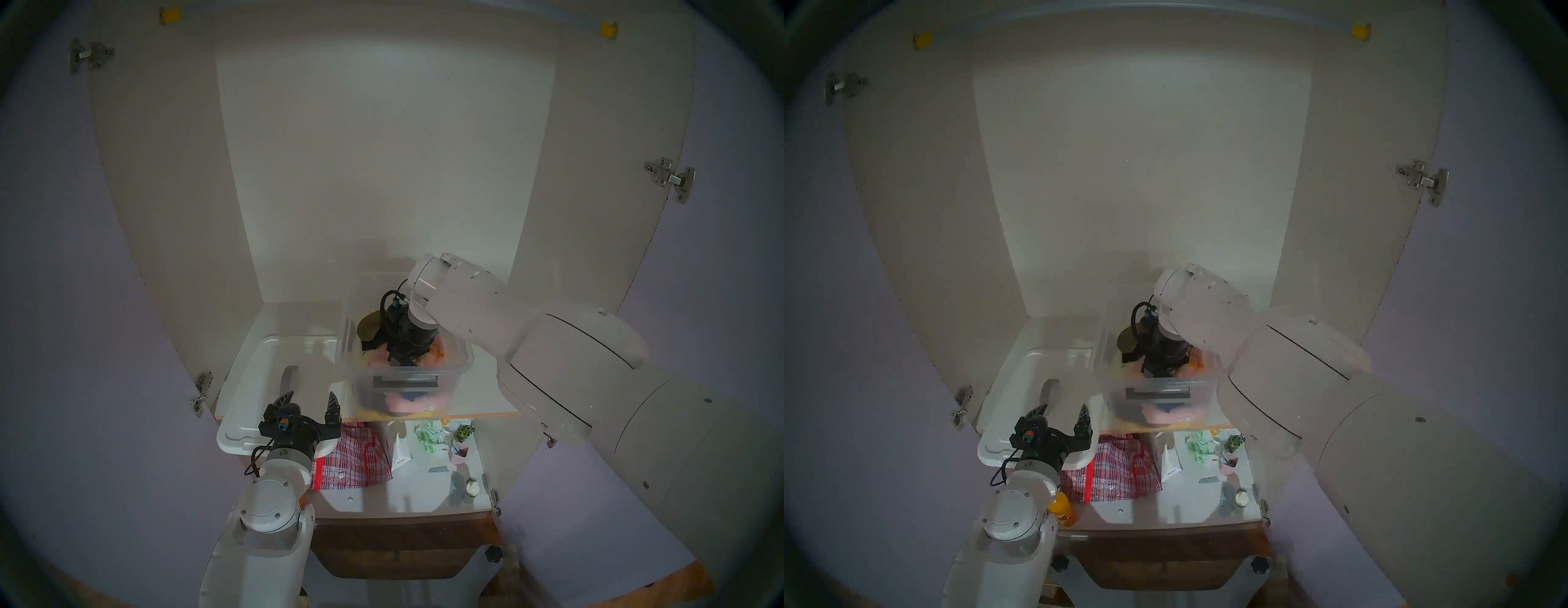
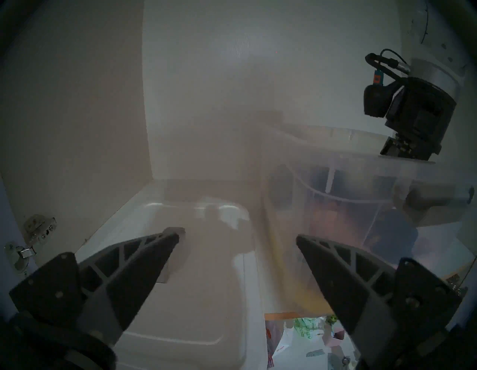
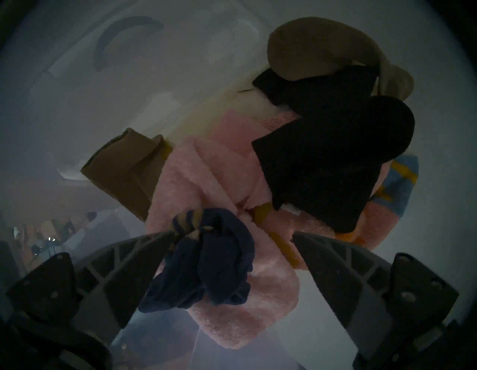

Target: Take clothing out of the storage bin and put the lid back on the bin

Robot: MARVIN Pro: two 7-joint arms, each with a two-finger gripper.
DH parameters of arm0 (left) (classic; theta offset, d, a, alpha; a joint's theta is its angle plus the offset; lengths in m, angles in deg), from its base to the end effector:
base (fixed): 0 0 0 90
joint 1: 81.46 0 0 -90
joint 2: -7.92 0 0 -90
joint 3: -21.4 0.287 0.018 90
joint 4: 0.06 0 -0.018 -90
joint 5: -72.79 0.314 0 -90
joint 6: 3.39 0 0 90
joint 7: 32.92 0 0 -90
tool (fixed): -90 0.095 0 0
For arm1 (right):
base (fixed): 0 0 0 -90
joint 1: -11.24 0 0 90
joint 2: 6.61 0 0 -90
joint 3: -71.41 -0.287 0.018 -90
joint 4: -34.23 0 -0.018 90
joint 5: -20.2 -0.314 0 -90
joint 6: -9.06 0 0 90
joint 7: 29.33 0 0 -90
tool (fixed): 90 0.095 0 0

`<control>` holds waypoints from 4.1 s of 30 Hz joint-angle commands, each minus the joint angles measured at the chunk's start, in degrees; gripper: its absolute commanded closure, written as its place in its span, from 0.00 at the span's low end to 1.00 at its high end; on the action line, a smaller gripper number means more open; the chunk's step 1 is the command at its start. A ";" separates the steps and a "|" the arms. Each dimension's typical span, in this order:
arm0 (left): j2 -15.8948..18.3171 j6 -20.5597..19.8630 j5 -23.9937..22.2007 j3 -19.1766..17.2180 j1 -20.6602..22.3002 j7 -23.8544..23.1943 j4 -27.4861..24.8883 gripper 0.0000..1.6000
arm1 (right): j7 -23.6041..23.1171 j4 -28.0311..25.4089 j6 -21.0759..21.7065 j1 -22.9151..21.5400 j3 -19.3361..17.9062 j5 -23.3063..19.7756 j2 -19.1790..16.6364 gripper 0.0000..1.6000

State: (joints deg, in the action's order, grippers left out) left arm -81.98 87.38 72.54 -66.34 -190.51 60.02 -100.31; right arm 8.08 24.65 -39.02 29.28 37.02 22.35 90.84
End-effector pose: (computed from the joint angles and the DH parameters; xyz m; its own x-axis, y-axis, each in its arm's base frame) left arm 0.3247 -0.0114 -0.3562 0.1400 0.0102 0.9901 0.0136 -0.9999 0.0084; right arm 0.5891 0.1410 -0.2448 0.5571 0.7759 0.2959 0.8036 -0.5936 0.0436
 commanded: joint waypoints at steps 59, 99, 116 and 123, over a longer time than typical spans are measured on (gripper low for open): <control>0.03 0.47 0.03 0.29 0.95 0.37 -0.88 0.00 | -9.42 -1.17 -12.09 -3.76 17.19 6.79 -0.15 1.00; 0.01 0.44 0.08 0.36 1.21 0.75 -0.14 0.00 | -11.50 1.07 -12.95 1.82 12.49 3.29 0.08 0.00; 0.03 0.47 0.10 0.42 1.34 0.89 -0.11 0.00 | -9.74 1.32 -12.24 -4.07 8.80 1.24 -1.24 1.00; 0.07 0.55 0.09 0.46 1.30 0.87 -0.41 0.00 | -7.53 1.38 -11.89 -8.94 4.26 -0.89 -1.04 1.00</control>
State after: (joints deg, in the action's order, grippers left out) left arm -81.97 87.38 72.65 -66.02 -189.81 61.13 -99.03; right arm -1.16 26.44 -51.51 22.76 43.38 23.22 89.52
